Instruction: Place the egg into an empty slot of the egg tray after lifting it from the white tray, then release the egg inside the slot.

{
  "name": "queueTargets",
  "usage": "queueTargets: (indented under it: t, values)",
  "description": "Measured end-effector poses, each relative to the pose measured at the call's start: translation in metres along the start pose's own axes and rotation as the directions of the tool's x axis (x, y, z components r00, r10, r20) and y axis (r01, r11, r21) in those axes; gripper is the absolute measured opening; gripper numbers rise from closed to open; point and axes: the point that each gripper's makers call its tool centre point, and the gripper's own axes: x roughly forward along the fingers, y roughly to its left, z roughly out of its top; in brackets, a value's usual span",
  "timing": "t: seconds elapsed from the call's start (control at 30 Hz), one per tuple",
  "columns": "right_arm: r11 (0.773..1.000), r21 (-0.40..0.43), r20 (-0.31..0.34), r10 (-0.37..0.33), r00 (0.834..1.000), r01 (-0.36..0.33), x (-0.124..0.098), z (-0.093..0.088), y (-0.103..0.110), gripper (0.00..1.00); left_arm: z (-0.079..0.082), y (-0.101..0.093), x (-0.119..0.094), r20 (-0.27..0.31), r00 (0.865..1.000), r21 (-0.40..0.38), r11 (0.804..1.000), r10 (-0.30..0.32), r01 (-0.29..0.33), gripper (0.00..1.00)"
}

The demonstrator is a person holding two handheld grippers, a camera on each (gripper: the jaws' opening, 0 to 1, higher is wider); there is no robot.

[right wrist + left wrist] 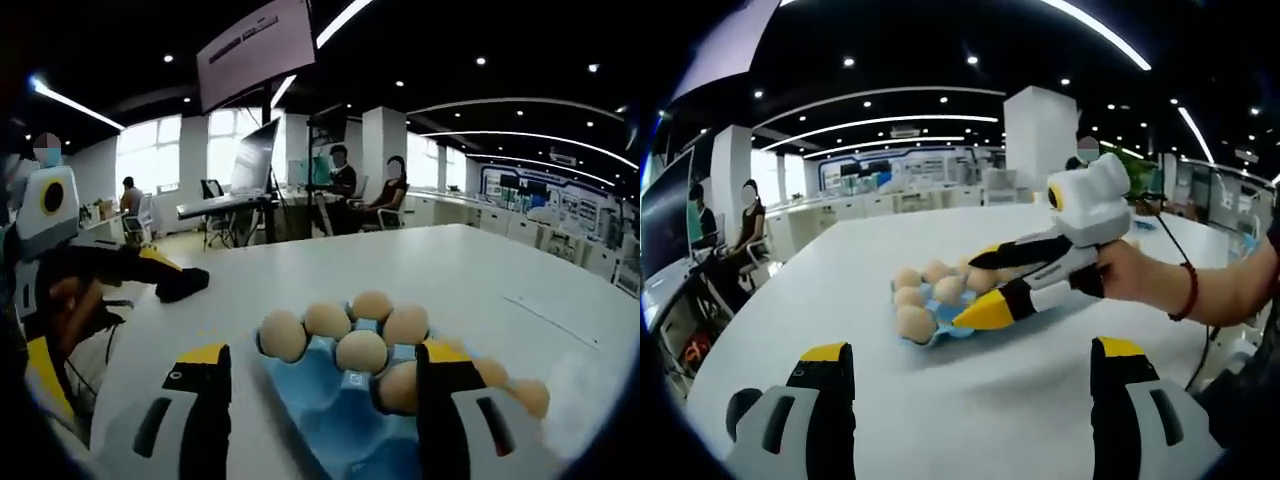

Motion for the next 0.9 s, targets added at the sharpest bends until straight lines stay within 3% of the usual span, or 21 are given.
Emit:
queueTargets:
  t: [0.9]
  values:
    - [0.989,0.055,0.016,-0.141,0.990,0.140,-0.061,-0.005,-0.045,0.78,0.002,-0.016,0.011,0.000,0.999,0.011,0.999,-0.033,0.033,1.00]
